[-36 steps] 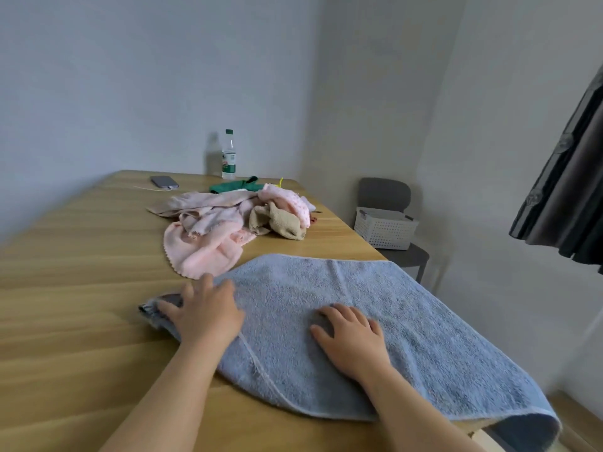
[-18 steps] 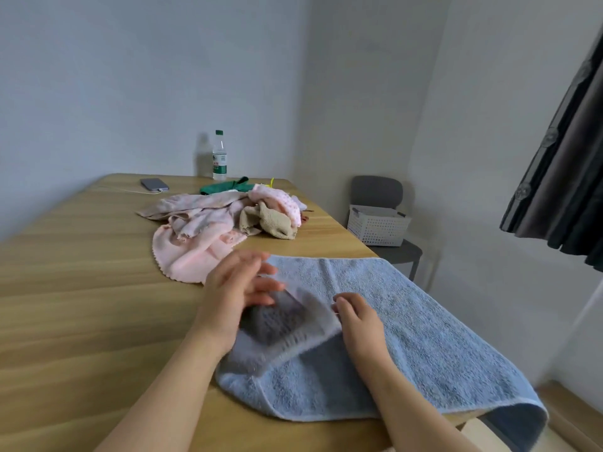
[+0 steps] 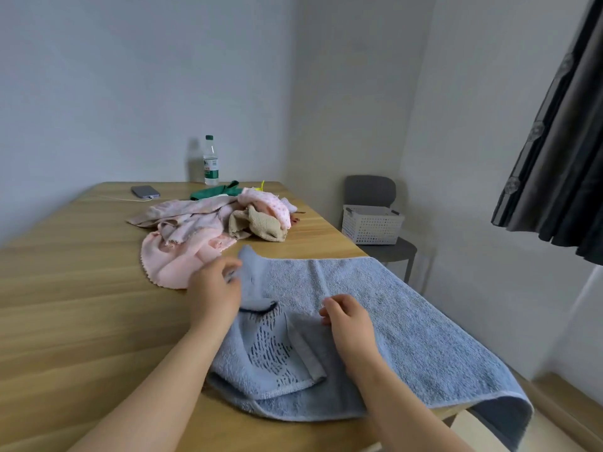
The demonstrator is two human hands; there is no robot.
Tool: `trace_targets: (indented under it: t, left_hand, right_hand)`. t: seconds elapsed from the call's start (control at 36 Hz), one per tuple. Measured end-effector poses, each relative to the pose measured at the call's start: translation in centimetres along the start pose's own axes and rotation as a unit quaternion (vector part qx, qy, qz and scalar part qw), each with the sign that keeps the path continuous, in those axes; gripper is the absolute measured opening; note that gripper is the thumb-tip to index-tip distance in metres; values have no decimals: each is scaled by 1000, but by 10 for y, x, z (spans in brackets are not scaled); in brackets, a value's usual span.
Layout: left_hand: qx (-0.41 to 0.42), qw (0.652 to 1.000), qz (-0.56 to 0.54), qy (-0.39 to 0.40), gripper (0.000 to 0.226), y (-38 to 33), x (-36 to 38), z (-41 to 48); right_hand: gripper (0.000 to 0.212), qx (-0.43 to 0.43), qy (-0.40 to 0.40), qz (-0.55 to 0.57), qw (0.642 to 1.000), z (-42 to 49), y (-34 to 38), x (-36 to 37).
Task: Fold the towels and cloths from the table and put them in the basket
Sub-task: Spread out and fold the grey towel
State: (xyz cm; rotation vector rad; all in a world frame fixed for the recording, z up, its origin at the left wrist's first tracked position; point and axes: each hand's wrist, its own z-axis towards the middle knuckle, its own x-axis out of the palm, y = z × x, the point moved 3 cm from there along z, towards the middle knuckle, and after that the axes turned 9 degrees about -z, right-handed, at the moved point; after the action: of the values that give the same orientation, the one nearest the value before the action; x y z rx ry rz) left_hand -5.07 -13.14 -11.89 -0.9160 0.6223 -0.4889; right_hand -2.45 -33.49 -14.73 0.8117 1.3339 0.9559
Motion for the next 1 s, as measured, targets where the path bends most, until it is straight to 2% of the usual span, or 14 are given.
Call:
trace_targets:
  t: [0.06, 0.11, 0.14, 0.17, 0.19, 0.28, 0.33, 0.39, 0.53, 0.58, 0.69, 0.81, 0.89, 1.0]
  left_hand:
    - [27, 982, -178, 66, 22, -34, 13, 2]
    - [0, 911, -359, 205, 23, -66, 29, -4]
    - [0, 887, -386, 254, 26, -76, 36, -8]
    - [12, 881, -381, 280, 25, -82, 41, -10]
    - [29, 894, -355, 273, 20, -83, 44, -11]
    - [44, 971, -165, 165, 18, -55, 48, -6]
    - [-40, 986, -15, 163, 19, -27, 52, -8]
    - [-127, 965, 69, 218, 35, -7, 55, -15]
    - [-143, 946, 52, 286, 57, -9, 67, -29]
    - [-125, 945, 44, 299, 51, -14, 72, -31]
    - [-110, 964, 18, 241, 23, -11, 61, -28]
    - [-99, 969, 37, 221, 21, -1, 44, -27]
    - [-104, 971, 63, 206, 21, 10, 24, -20]
    - [-110, 967, 107, 204, 20, 32, -20, -6]
  right_hand:
    - [16, 19, 0, 62, 998, 2, -1, -4]
    - [16, 37, -13, 143, 989, 4, -2, -8]
    - [16, 42, -23, 173, 984, 5, -3, -11]
    - [17, 47, -34, 198, 979, 6, -5, -14]
    - [21, 47, -41, 220, 973, 6, -5, -17]
    - [34, 55, -14, 253, 966, 8, -9, -21]
    - [35, 72, 0, 248, 966, 8, -10, -21]
    - [37, 78, -3, 238, 968, 9, -12, -20]
    - [34, 85, 6, 217, 973, 11, -14, -19]
    - [31, 84, 12, 214, 973, 11, -15, -18]
    - [24, 75, 6, 150, 986, 14, -13, -16]
    - [2, 96, 26, 146, 984, 13, -6, -4]
    - [18, 105, 48, 154, 981, 9, 1, 19]
    - [14, 113, 97, 178, 973, -1, 20, 55]
